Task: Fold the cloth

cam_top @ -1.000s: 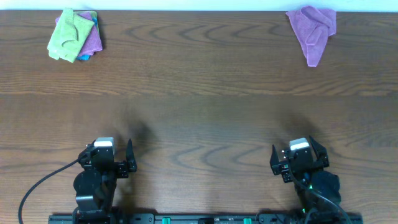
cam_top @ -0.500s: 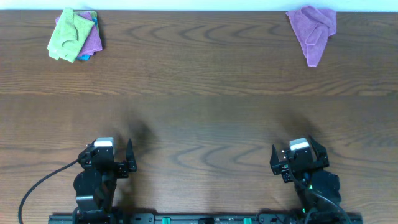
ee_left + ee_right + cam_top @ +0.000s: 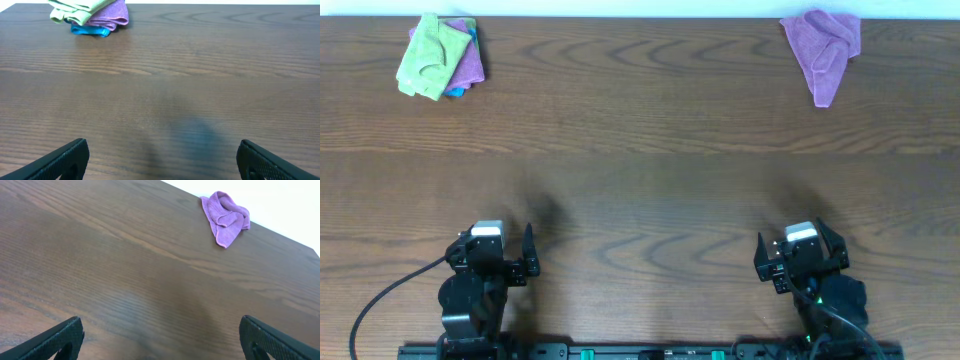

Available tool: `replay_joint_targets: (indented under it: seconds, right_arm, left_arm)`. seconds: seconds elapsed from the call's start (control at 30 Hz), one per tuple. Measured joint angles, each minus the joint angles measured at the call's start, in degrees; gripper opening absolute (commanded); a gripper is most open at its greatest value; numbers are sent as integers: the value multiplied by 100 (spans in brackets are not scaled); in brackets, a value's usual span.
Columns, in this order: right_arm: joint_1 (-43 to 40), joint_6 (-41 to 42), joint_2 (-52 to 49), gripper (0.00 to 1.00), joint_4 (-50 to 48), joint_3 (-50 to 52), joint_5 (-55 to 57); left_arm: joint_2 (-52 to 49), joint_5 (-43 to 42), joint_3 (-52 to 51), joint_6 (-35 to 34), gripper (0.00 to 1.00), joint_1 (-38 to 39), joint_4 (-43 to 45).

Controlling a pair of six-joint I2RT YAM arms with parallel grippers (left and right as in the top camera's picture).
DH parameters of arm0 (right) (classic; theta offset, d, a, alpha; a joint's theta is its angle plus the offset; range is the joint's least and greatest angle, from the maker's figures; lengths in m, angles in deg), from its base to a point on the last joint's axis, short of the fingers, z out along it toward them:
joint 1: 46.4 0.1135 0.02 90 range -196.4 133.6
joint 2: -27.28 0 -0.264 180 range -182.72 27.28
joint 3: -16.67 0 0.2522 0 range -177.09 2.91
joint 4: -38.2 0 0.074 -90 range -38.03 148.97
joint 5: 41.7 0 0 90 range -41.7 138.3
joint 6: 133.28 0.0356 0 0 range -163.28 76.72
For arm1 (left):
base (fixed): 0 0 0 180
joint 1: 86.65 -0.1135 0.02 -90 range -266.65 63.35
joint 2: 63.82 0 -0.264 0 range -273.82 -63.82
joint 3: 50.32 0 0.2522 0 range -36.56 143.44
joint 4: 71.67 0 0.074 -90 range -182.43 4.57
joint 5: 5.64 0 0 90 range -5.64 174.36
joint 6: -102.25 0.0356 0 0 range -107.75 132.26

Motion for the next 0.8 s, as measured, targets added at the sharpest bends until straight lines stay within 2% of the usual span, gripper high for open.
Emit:
replay_joint_targets:
  seconds: [0.8]
  right_arm:
    - [0, 0, 0, 99, -199, 13, 2]
  left_arm:
    - [0, 0, 2, 0, 95, 0, 2]
